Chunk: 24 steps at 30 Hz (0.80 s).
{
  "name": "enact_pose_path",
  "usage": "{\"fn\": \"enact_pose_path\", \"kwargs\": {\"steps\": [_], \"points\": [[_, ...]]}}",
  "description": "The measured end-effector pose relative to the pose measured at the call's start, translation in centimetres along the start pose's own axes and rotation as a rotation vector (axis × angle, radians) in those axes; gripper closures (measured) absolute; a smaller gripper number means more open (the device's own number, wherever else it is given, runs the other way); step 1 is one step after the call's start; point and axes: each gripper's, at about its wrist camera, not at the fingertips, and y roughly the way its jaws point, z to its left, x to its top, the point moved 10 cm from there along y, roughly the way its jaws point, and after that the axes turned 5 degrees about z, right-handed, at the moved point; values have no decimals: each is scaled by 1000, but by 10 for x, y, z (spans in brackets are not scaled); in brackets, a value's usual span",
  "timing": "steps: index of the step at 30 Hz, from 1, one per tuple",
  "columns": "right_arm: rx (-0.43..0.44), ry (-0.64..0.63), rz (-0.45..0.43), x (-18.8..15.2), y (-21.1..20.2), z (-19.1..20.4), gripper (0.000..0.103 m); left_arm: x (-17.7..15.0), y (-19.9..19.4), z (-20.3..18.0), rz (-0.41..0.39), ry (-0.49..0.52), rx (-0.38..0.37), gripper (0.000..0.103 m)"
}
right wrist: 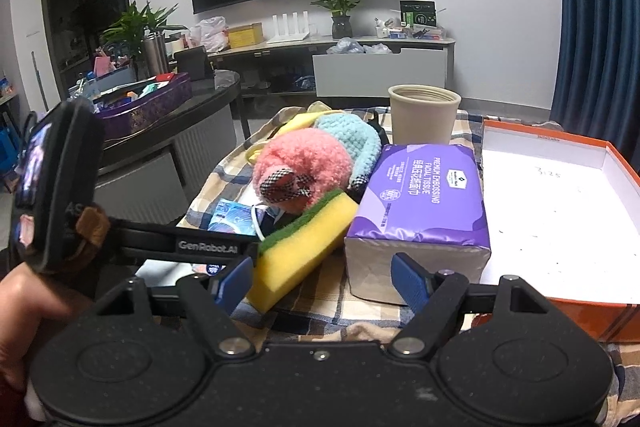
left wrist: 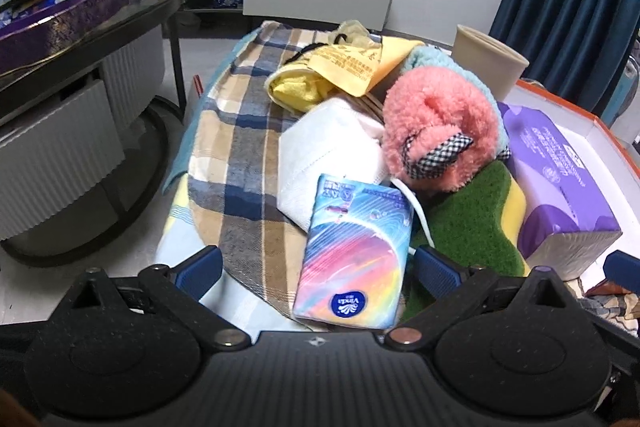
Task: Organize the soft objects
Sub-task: 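Reach the left gripper to the colourful pocket tissue pack and grasp it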
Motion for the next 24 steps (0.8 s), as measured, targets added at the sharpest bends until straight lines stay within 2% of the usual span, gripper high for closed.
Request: {"fn": "enact_pose_path", "kwargs": {"steps": [4,6,9,11,12,13,14,18,21,24], "points": [[-21,5,-23,3,-3,-5,13,-2,2,-6,7,8,-35,0],[-24,4,-32,5,-4,-7,13,-1,5,-5,-1,18,-29,0],[-22,-12,-36,7,-5,-5,13,1,9,-2,-10,8,-32,8],[-16,-26,-36,10,-5,-3,13,2,9,-4,-14,7,-61,29],[-12,-34,-35,11,-4,-2,13,3,10,-5,-16,13,-75,33],[-8,-45,-36,13,-4,0,13,3,8,-8,-23,17,-100,43],[-1,-57,-35,16,-3,1,13,4,7,-10,-28,21,-117,47],[8,-98,-39,27,-1,3,13,4,3,-9,-41,1,-151,47],[16,-98,-36,33,3,2,13,2,0,-4,-45,-9,-139,47],[22,-107,-21,38,13,3,13,3,3,-1,-46,16,-92,48]]}}
